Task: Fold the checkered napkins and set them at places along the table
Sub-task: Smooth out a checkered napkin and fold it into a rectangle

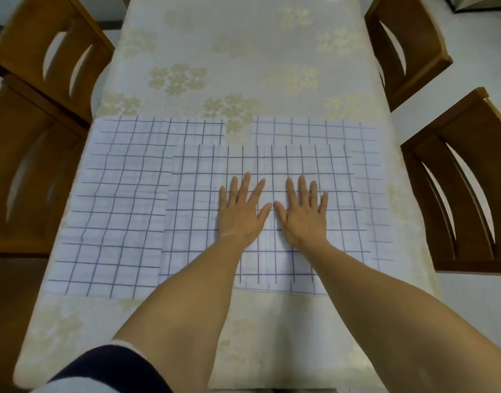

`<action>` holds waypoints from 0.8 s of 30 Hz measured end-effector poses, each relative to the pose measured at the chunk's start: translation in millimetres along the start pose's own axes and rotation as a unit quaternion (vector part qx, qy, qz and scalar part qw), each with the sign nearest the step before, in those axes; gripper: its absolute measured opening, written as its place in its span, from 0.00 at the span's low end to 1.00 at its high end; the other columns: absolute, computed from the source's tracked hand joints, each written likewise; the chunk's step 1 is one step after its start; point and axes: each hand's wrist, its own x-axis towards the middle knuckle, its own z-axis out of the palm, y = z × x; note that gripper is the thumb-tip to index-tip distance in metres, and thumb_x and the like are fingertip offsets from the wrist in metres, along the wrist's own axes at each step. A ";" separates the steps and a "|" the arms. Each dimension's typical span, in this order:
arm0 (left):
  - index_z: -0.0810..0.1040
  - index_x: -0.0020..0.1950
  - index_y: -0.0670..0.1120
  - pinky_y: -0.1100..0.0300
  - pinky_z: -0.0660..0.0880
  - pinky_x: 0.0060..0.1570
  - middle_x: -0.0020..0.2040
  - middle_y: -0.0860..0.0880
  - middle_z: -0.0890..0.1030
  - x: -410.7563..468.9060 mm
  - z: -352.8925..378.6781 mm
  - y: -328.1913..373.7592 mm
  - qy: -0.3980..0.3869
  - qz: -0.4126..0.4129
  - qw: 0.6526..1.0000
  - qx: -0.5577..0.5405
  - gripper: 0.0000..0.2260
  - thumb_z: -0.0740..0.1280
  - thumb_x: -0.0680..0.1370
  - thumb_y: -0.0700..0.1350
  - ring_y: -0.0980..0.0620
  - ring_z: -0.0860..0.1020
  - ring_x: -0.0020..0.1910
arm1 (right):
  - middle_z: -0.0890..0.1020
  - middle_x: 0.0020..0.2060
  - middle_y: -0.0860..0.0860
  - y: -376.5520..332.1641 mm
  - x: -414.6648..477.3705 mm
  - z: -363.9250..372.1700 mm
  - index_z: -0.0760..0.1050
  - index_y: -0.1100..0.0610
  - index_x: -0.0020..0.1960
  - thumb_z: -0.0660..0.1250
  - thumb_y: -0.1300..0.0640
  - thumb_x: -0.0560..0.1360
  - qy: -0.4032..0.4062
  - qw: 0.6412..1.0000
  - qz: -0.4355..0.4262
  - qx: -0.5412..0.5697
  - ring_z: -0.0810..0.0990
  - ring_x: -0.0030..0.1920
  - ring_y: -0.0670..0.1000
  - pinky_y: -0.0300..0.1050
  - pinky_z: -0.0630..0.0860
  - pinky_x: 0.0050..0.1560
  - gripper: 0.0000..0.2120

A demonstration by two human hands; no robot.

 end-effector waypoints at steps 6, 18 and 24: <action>0.34 0.81 0.58 0.40 0.38 0.78 0.81 0.53 0.33 1.2 11.3 -4.9 0.028 -0.002 1.000 0.008 0.31 0.38 0.81 0.68 0.47 0.35 0.81 | 0.42 0.81 0.59 37.9 4.8 -5.8 0.39 0.55 0.82 0.46 0.33 0.81 0.039 0.991 0.116 0.061 0.39 0.81 0.59 0.60 0.39 0.79 0.39; 0.32 0.81 0.55 0.42 0.37 0.78 0.81 0.54 0.31 2.5 12.2 -7.1 0.025 0.000 1.000 0.015 0.33 0.37 0.81 0.67 0.48 0.35 0.81 | 0.77 0.48 0.55 107.2 17.8 -57.6 0.70 0.60 0.59 0.71 0.45 0.76 0.030 0.914 0.276 0.295 0.78 0.47 0.55 0.55 0.78 0.52 0.22; 0.34 0.81 0.58 0.41 0.39 0.78 0.82 0.53 0.33 2.5 12.3 -7.2 0.031 0.002 0.999 0.012 0.32 0.37 0.81 0.68 0.48 0.36 0.81 | 0.70 0.32 0.53 113.5 15.5 -72.4 0.69 0.57 0.36 0.70 0.45 0.77 0.002 0.923 0.257 0.287 0.71 0.36 0.54 0.50 0.70 0.40 0.19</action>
